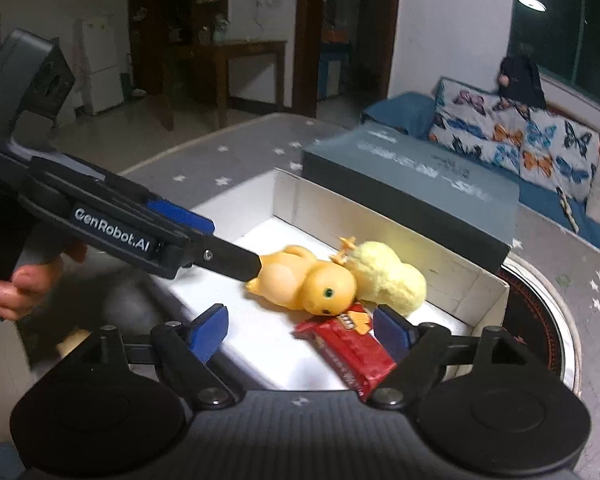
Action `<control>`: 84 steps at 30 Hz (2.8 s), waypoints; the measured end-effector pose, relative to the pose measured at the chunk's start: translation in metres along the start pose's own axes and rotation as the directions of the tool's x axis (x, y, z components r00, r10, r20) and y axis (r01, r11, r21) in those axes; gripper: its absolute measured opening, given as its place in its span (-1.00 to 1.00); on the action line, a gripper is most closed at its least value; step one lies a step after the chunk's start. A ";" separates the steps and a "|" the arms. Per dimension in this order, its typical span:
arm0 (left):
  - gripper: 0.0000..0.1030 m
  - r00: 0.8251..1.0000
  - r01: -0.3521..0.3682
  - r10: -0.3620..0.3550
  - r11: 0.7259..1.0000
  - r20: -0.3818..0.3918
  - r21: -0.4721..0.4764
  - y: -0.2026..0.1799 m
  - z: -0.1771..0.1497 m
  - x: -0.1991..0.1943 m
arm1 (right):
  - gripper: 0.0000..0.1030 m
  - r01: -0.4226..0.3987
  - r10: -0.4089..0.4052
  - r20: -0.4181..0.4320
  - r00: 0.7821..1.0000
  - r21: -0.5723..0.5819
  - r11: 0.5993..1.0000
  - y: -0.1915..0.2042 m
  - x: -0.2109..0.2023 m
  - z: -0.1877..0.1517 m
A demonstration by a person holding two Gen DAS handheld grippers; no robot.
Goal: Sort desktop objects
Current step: 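Move the right gripper down to the beige peanut-shaped toy, then close the right gripper on the peanut toy and lift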
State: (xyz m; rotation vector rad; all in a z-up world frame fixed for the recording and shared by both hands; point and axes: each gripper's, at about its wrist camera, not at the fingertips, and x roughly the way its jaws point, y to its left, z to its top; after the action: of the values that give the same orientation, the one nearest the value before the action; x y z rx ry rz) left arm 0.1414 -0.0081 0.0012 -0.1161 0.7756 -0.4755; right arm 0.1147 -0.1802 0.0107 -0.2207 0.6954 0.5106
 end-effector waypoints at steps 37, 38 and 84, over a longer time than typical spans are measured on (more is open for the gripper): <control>0.51 0.992 -0.108 0.102 0.990 -0.077 -0.087 0.029 -0.121 -0.079 | 0.37 -0.282 0.259 -0.158 0.953 -0.151 0.947 0.095 0.040 -0.039; 0.47 0.992 -0.108 0.101 0.991 -0.078 -0.085 0.028 -0.121 -0.078 | 0.36 -0.283 0.259 -0.160 0.953 -0.152 0.947 0.095 0.041 -0.039; -0.03 0.986 -0.157 0.152 0.984 -0.072 -0.080 0.077 -0.100 -0.070 | -0.12 -0.312 0.276 -0.190 0.942 -0.200 0.929 0.117 0.072 -0.018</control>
State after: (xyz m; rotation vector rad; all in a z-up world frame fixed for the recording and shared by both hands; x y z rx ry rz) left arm 0.0574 0.0992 -0.0458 -0.1189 0.8627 -0.3001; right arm 0.0914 -0.0597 -0.0534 -0.3783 0.8311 0.8715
